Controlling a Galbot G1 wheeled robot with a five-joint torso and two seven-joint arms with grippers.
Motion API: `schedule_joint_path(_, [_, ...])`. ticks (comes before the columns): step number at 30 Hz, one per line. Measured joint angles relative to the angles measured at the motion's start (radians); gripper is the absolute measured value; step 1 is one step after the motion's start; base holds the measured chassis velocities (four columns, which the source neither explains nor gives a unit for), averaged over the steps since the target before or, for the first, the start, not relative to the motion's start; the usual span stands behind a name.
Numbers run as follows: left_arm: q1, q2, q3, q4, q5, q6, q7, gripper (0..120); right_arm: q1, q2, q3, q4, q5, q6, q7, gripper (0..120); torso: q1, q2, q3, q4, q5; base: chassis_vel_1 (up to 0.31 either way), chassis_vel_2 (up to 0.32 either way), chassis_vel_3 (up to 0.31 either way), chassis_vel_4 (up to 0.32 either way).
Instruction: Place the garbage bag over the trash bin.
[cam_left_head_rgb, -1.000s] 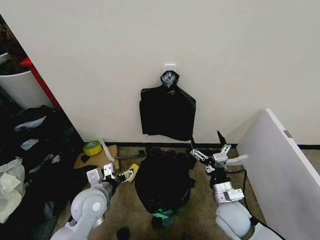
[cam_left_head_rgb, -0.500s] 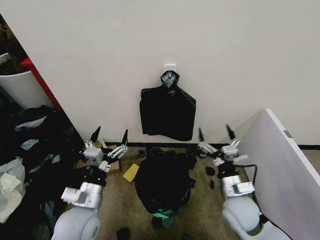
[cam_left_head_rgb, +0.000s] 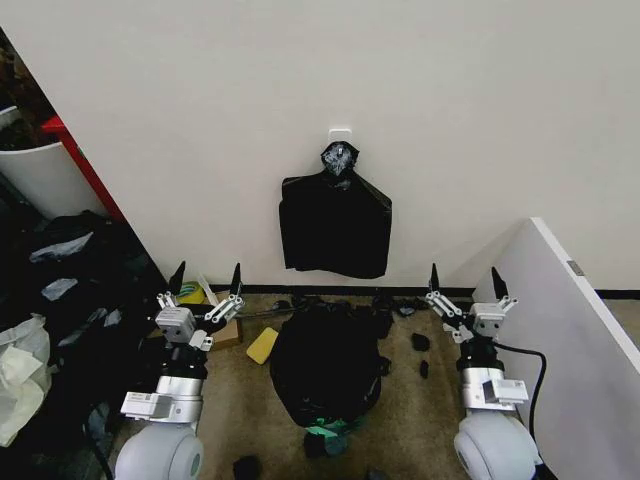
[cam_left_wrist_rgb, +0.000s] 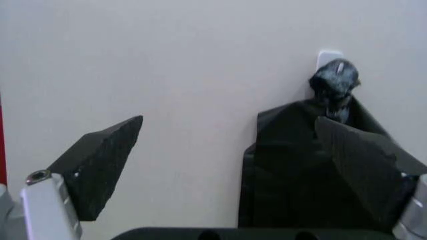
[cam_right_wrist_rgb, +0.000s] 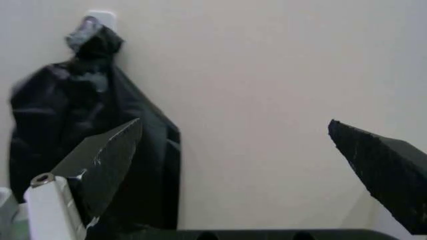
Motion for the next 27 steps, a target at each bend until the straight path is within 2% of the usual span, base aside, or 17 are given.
schedule_joint_path(4, [0.017, 0.003, -0.003, -0.005, 0.011, -0.018, 0.000, 100, -0.007, 0.011, -0.012, 0.002, -0.011, 0.003, -0.001, 100, 0.000, 0.000, 0.000, 0.0001, -0.0001, 0.000, 0.000, 0.000, 0.000])
schedule_joint_path(11, [0.019, 0.014, 0.004, -0.032, 0.013, 0.003, 0.013, 100, -0.016, 0.009, -0.012, 0.006, -0.042, -0.028, 0.040, 100, 0.000, 0.000, 0.000, 0.0000, -0.0001, 0.000, 0.000, 0.000, 0.000])
schedule_joint_path(27, [0.005, 0.007, 0.009, 0.007, 0.033, -0.009, 0.014, 100, -0.004, 0.018, -0.020, -0.008, -0.044, -0.016, 0.028, 100, 0.000, 0.000, 0.000, 0.0000, -0.0001, 0.000, 0.000, 0.000, 0.000])
